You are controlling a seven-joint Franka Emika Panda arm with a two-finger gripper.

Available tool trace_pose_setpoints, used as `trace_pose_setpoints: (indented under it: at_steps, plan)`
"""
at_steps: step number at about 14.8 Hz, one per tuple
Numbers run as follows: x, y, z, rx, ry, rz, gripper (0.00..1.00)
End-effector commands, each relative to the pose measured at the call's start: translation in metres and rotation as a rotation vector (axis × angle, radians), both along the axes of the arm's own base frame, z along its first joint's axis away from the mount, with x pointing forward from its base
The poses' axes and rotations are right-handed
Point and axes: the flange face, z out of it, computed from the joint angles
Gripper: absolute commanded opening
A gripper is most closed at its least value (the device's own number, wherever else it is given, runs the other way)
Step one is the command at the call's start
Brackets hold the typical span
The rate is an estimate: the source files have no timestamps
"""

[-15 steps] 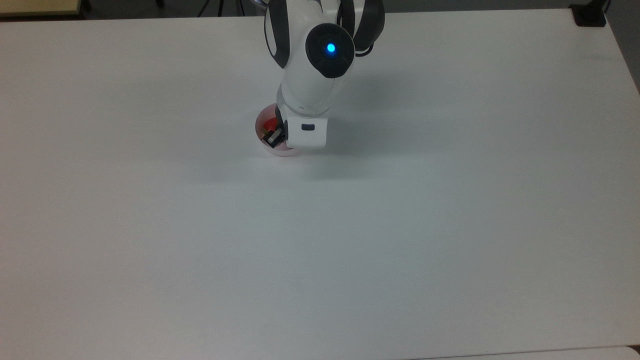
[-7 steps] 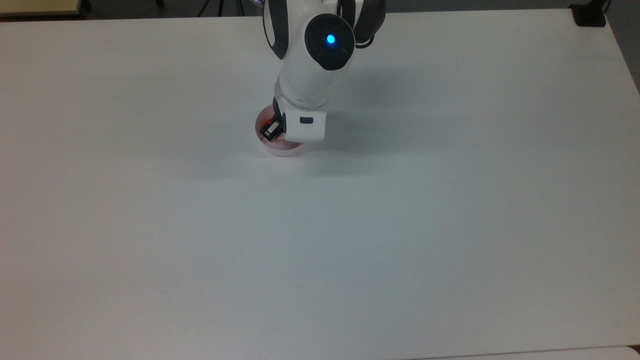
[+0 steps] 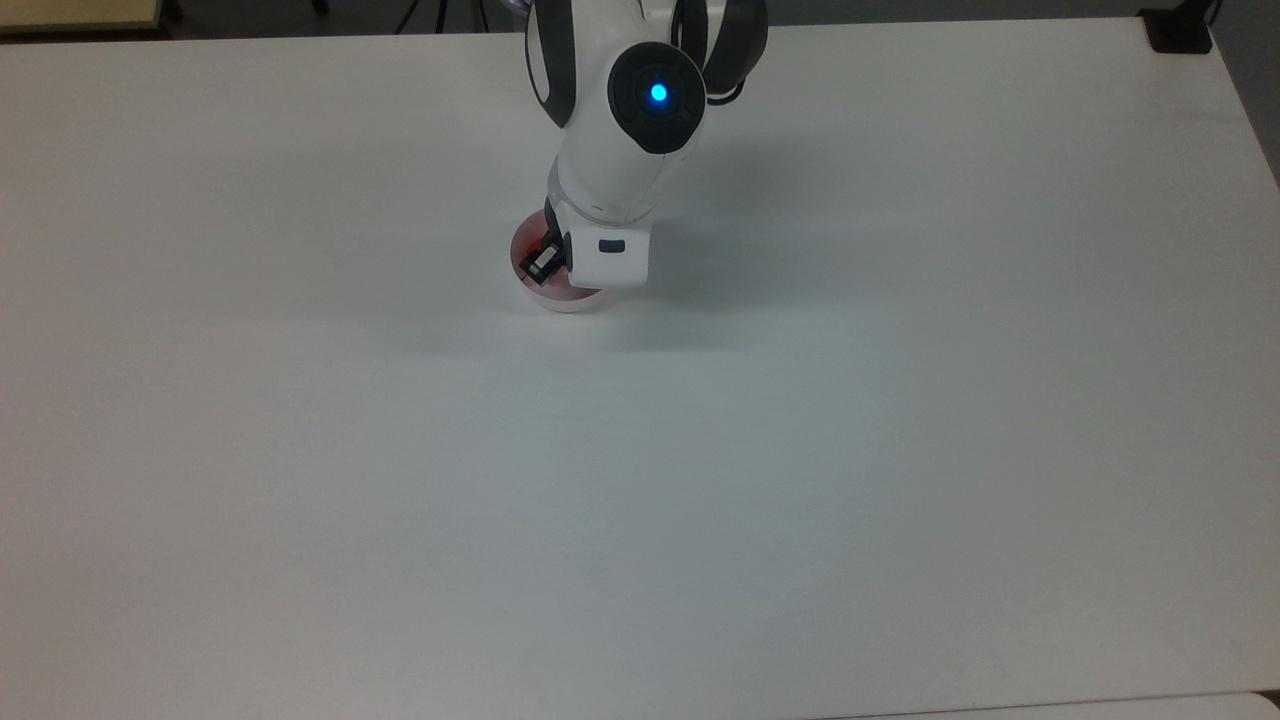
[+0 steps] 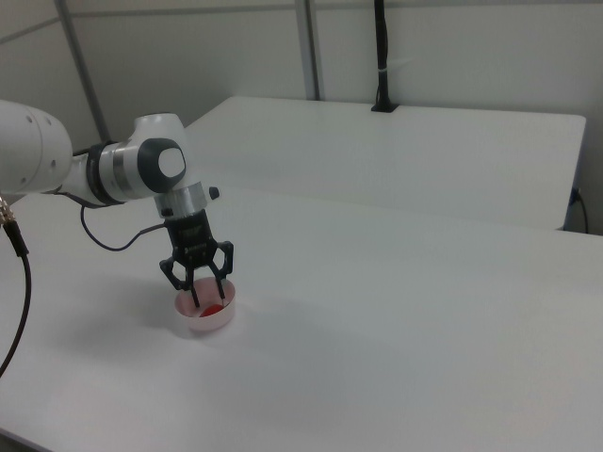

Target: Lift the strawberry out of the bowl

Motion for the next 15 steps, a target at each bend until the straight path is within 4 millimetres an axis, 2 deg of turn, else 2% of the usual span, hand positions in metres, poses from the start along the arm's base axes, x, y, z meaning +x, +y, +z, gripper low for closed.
trace_pose_setpoints:
  at_steps: [1, 5, 9, 15]
  plan:
    - [-0.0075, -0.0112, -0.0106, -0.019, 0.013, 0.042, 0.49]
    - [-0.0051, -0.0158, -0.0139, -0.014, 0.002, 0.040, 0.49]
    - [-0.0045, -0.0155, -0.0173, -0.012, 0.002, 0.039, 0.26]
    - [-0.0021, -0.0126, -0.0094, -0.012, -0.029, -0.029, 0.27]
